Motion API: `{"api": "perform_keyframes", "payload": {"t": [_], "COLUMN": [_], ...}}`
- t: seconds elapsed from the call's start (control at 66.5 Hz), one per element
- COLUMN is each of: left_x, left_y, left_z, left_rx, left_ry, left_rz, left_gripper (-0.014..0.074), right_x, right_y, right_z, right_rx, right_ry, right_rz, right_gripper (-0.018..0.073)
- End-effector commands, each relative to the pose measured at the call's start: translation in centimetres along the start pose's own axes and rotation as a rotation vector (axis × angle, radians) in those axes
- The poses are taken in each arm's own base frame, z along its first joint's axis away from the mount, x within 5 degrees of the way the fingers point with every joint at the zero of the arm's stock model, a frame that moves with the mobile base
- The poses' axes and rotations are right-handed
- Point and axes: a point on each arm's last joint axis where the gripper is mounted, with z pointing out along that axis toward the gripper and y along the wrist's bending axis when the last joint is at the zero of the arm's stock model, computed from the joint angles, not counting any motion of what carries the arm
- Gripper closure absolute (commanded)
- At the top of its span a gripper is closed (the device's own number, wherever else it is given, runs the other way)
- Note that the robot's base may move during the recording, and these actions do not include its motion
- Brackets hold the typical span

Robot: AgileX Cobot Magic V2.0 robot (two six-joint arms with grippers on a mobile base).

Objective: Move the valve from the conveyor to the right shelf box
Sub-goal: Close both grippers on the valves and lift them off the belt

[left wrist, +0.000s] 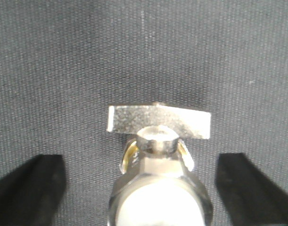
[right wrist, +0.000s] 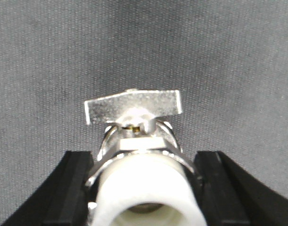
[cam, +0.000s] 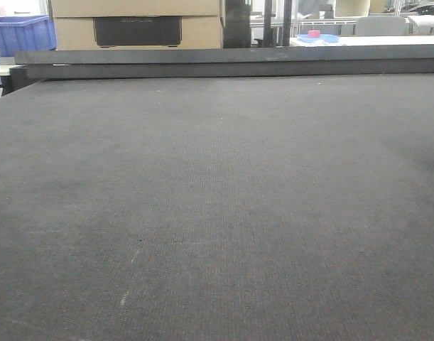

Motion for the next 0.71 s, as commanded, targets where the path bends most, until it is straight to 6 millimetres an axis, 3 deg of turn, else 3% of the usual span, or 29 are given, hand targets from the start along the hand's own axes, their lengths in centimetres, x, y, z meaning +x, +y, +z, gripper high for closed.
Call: {"api": "perform_keyframes", "payload": {"t": [0.0,0.271,0.527,0.692], "left_x": [-0.2,-0.2,-0.1,0.6], "left_y": [-0.1,-0.1,-0.1,-0.1], "left_z": [-0.3,-0.3,-0.3,-2.5], "left_rx": [0.004,0.004,0.004,0.0], "left_ry": [-0.016,-0.014,-0.013,-0.05], "left_rz": [-0.012,-0.012,-0.012,-0.014], "left_gripper": [0.0207,0.071,0.0707,0.0707], "right_x": [0.0,0.0,0.2,1.1], "right_y": [-0.1,-0.1,-0.1,0.1], "right_z": [-0.7,-0.7,-1.1,-2.9], "right_rx": [0.011,0.011,0.012,0.015], "right_ry": [-0.032,-0.032,-0.043,-0.076], "right_rz": [-0.007,-0.007,-0.008,0.002], "right_gripper": [0.0728,0.0728,0.0728,0.0728]}}
